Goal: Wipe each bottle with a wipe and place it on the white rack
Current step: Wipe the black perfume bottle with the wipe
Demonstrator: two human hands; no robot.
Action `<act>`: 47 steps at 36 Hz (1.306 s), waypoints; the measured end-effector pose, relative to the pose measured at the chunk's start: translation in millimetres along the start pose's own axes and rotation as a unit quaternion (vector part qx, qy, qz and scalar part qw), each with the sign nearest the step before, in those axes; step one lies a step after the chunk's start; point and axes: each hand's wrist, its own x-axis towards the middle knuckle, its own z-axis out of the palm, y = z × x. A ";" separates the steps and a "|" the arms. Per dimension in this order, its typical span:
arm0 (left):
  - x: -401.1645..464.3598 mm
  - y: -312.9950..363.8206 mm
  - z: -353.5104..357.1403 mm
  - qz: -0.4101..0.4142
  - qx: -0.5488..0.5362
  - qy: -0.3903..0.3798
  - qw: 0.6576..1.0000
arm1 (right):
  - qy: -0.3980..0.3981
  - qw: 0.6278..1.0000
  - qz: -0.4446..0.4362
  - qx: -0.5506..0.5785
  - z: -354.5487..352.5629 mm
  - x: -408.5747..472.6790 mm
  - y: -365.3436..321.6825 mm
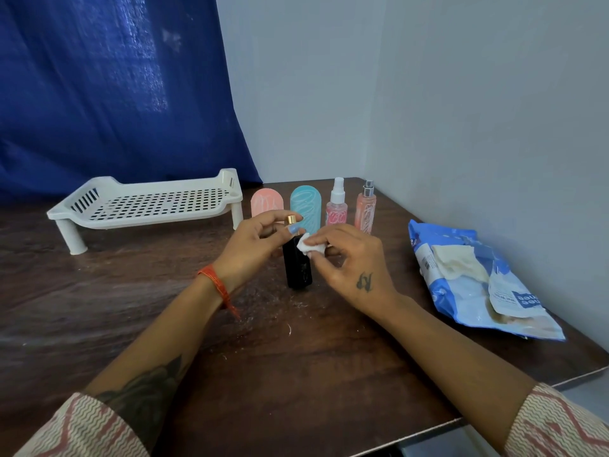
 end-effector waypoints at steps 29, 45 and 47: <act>0.3 1.1 0.6 0.012 0.005 -0.003 1.000 | -0.042 0.998 0.017 0.033 -0.3 -2.9 1.2; 0.5 0.6 0.3 0.003 0.008 0.001 1.000 | -0.054 0.998 0.011 0.043 -1.1 -3.2 0.3; 0.3 0.3 0.1 0.001 0.005 0.003 1.000 | -0.042 0.998 0.018 0.031 -1.0 -3.2 1.1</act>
